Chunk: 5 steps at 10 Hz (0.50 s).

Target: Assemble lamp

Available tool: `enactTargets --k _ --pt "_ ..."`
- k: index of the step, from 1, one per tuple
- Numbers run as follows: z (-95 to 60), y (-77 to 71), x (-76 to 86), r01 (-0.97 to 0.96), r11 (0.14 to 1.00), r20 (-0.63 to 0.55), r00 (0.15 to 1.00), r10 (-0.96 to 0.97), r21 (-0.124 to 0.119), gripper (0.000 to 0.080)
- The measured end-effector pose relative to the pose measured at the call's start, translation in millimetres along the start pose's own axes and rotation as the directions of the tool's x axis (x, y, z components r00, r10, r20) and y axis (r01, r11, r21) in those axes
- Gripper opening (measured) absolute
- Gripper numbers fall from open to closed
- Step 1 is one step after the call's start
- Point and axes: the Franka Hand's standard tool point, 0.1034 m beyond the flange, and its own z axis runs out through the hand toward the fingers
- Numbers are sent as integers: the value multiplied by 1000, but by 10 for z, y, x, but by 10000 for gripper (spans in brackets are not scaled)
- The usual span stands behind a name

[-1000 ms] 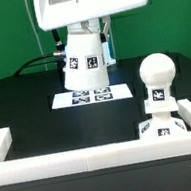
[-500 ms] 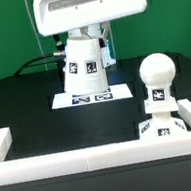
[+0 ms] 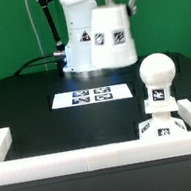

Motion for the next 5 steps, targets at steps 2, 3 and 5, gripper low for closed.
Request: enactTargets --k 2,3,5 --pt "-141 -220 172 -47 999 19 999 47 3 44" --pt "-172 -304 284 -65 998 14 998 65 3 44" --pt "-46 -391 414 -67 998 10 998 67 -2 44"
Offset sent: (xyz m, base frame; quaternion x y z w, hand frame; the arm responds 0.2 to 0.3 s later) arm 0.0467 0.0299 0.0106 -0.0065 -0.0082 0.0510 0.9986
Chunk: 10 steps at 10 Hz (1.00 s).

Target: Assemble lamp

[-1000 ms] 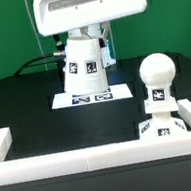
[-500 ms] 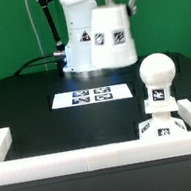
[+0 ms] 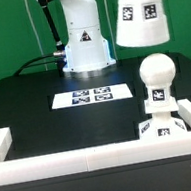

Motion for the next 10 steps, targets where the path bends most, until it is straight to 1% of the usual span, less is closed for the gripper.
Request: enactTargets --k 1,2,4,5,6,7,9,10 --pt "97 2 10 0 1000 -5 1000 0 -3 44" --pt "228 1 5 2 1000 -11 1000 -2 -7 44" --pt "457 -14 -38 8 1000 -10 1000 -8 -15 44" --pt "545 -32 -45 6 1000 -7 1000 -6 -19 44" --pt "658 -42 -26 12 1000 -13 1000 -12 -24 44" --pt "779 -10 -20 22 999 -7 1000 -23 -31 44" --pt "929 40 -5 30 999 -6 1000 -30 -39 44" --pt "948 27 -9 28 999 -5 1000 -28 -40 44"
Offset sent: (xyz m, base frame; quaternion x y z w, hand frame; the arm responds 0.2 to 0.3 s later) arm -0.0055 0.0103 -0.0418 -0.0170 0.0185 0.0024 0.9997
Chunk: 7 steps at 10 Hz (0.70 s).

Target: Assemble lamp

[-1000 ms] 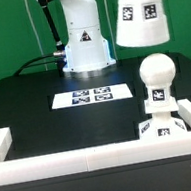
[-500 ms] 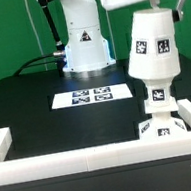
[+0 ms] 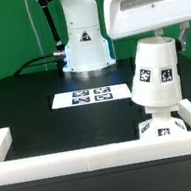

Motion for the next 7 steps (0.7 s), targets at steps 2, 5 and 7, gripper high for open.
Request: enactTargets --k 2,5,7 --pt "23 -18 -15 1 1000 4 1000 -1 -1 44" --pt "-19 62 5 18 1000 1 1000 -18 0 116" --pt "-92 116 3 14 1000 7 1000 -14 0 298"
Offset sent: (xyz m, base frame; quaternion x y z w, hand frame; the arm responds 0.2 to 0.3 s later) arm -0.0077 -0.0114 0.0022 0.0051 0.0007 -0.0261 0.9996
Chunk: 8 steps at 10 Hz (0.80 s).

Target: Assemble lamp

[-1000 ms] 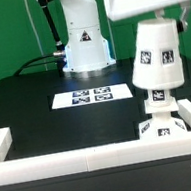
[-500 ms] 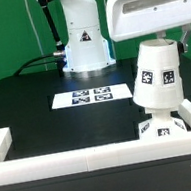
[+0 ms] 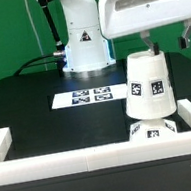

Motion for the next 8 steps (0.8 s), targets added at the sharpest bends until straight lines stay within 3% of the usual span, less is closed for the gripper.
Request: enactTargets --k 1,2,3,5,8 --pt "-37 12 -5 -2 1000 2 1000 2 1 494" --pt "-74 22 -23 -4 1000 5 1000 4 1 623" --pt "-95 26 -52 -2 1000 5 1000 2 -3 680" --pt "-90 44 -149 -4 1000 4 1000 4 -12 696" --pt "-76 51 -147 -6 1000 6 1000 6 -13 698"
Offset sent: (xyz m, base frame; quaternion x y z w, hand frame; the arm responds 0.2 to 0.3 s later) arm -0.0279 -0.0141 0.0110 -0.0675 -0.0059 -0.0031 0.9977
